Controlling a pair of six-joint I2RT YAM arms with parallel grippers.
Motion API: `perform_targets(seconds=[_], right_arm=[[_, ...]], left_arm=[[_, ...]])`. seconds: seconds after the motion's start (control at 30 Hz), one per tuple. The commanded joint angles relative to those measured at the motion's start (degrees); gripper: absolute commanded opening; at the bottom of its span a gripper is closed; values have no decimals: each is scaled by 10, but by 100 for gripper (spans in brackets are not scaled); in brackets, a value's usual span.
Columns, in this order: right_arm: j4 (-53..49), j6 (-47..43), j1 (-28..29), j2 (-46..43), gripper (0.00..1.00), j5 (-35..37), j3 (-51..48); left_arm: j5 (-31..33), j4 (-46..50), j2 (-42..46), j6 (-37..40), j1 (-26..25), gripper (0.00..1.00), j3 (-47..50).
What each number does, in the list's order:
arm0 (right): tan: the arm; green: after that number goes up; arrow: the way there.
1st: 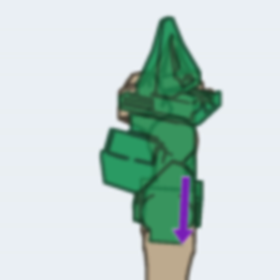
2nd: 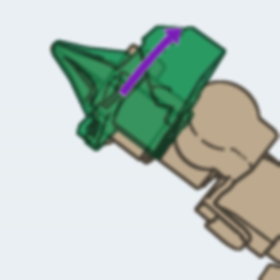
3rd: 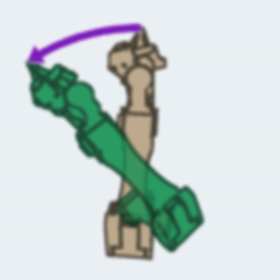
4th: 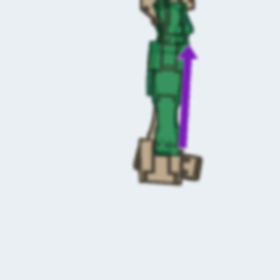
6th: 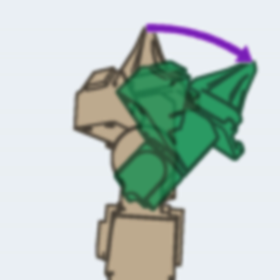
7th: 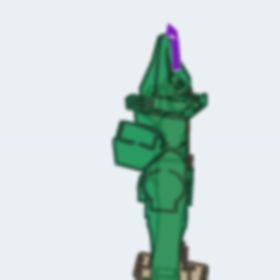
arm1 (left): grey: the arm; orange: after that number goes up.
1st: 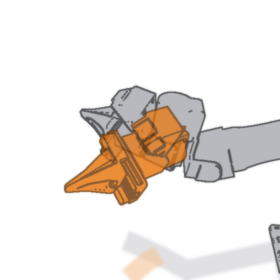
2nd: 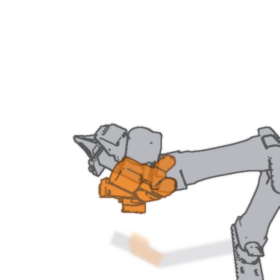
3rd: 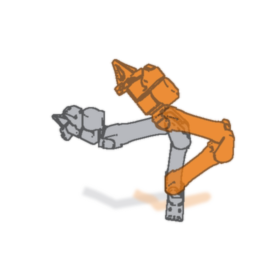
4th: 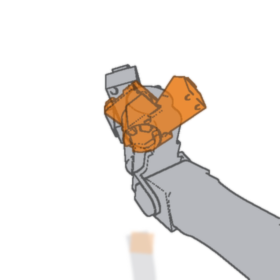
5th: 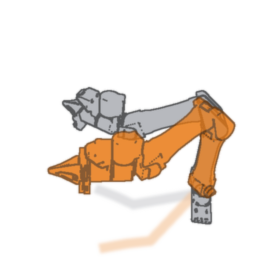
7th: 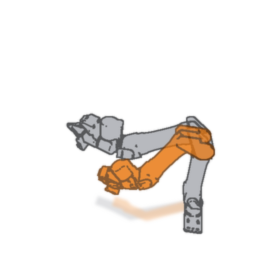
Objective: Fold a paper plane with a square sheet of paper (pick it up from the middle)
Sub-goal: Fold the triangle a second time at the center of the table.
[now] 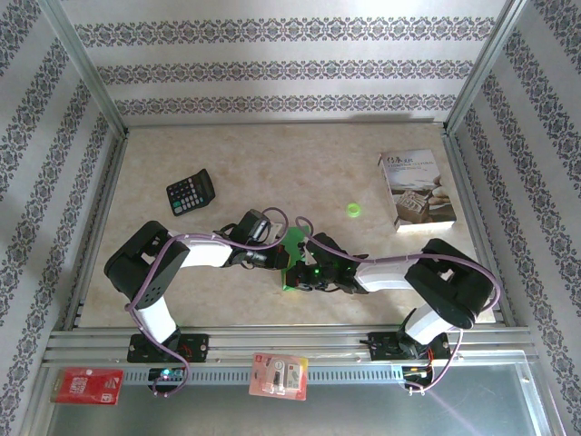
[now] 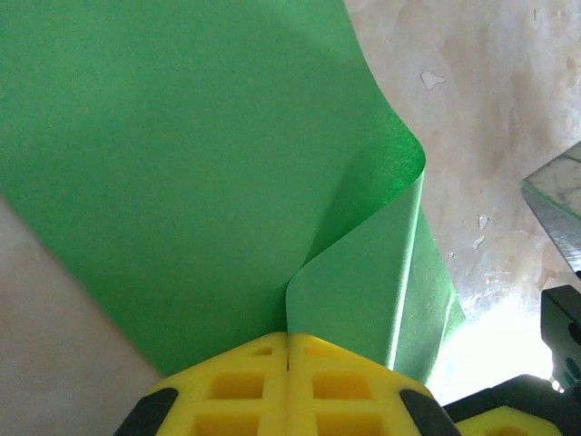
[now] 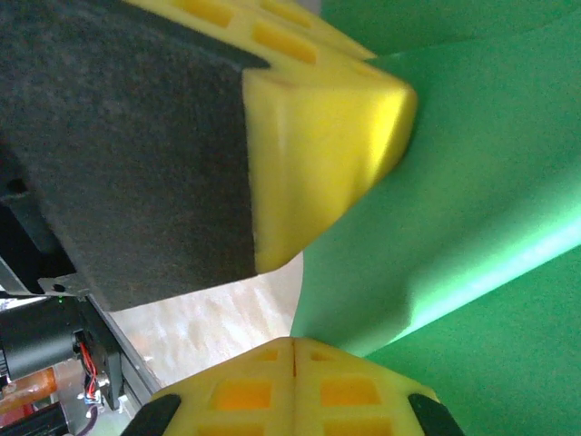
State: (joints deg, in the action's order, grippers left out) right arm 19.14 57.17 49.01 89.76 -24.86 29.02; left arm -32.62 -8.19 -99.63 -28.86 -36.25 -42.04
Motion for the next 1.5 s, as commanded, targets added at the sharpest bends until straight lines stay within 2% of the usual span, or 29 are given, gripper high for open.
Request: perform_targets(seconds=[0.0,0.7,1.03,1.47], right_arm=[[23,6,7,11,0,5,7],[26,0,6,37,0,20,-3],[20,10,11,18,0,20,-32],[13,24,42,8,0,17,-41]], left_arm=[[53,70,-39,-6,6,2,15],[51,72,-51,-15,6,6,2],[62,85,-65,-12,6,0,-9],[75,86,-70,-17,5,0,0]])
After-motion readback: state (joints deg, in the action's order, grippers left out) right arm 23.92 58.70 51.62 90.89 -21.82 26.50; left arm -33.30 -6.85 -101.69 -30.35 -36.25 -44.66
